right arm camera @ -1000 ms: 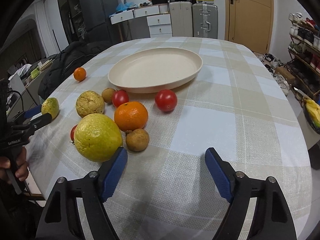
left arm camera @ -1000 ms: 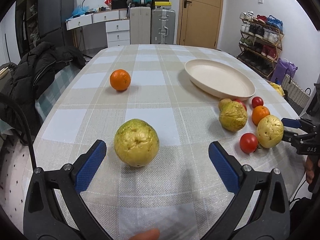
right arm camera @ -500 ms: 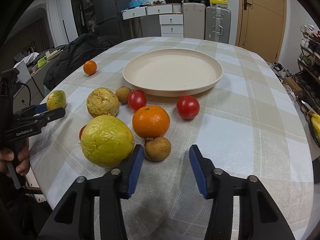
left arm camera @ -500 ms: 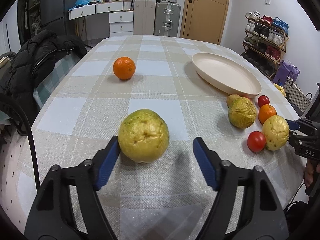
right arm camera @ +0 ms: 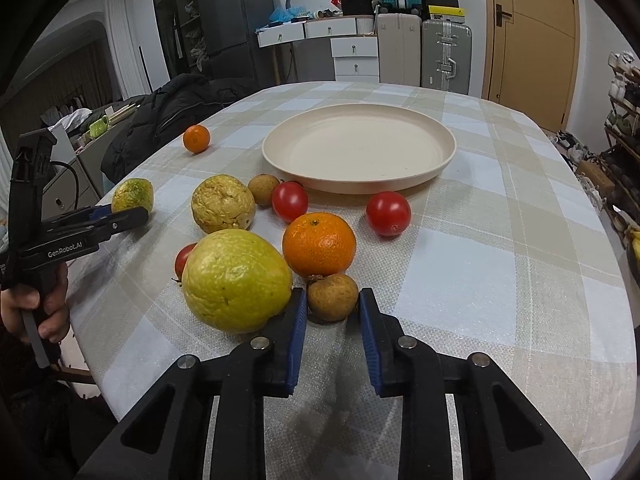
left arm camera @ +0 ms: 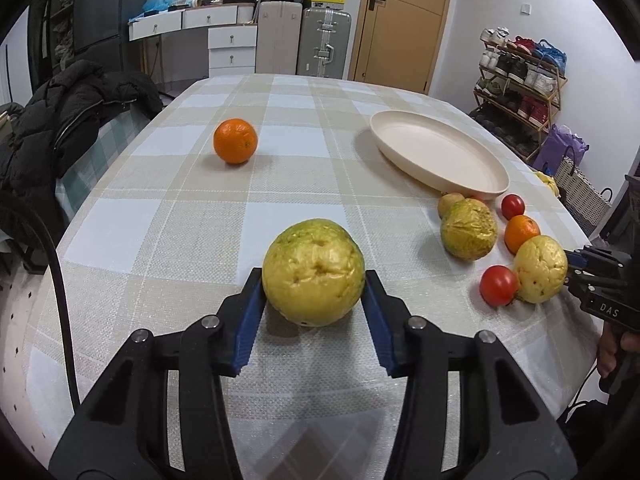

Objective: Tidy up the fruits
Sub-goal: 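Carry the wrinkled fruit with the left tool while the right carries the brown fruit to the plate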

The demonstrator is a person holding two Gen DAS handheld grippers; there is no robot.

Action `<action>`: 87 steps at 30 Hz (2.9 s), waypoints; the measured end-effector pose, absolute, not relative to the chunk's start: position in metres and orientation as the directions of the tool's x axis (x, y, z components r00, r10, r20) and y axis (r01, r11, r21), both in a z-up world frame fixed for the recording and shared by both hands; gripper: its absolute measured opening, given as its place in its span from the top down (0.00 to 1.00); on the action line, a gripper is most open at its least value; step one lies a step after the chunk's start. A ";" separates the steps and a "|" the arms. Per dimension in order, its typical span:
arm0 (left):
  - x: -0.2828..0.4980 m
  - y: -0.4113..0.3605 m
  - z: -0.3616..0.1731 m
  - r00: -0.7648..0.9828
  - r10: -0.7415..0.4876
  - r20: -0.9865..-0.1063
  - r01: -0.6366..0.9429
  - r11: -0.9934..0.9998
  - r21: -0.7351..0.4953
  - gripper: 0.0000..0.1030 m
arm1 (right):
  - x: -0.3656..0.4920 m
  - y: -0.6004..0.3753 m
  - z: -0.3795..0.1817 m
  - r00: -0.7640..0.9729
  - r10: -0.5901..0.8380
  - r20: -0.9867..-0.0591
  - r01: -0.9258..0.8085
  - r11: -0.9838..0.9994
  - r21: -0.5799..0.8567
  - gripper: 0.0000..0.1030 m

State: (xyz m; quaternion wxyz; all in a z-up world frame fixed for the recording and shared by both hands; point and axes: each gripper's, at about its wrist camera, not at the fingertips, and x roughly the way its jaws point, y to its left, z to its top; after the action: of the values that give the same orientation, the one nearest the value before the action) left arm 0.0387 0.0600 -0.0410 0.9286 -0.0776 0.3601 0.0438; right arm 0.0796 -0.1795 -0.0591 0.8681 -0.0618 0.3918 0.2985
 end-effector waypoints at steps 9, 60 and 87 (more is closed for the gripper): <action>0.037 0.039 -0.023 0.782 -0.012 -0.623 -0.069 0.992 -0.106 0.56 | 0.081 -0.194 -0.050 0.551 0.489 -0.676 -0.542 0.826 0.156 0.74; 0.141 -0.018 0.019 0.838 -0.100 -0.536 0.049 0.993 -0.110 0.56 | 0.151 -0.173 0.012 0.606 0.577 -0.547 -0.516 0.809 0.282 0.74; 0.189 -0.031 -0.012 0.793 -0.099 -0.601 0.068 0.995 -0.074 0.56 | 0.196 -0.172 -0.033 0.556 0.515 -0.652 -0.453 0.846 0.281 0.74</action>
State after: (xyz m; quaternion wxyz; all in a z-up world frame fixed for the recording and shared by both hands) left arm 0.1886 -0.0307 -0.0116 0.9466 -0.0242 0.3185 -0.0443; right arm 0.1958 -0.1722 -0.0332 0.8812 0.0405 0.3826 0.2745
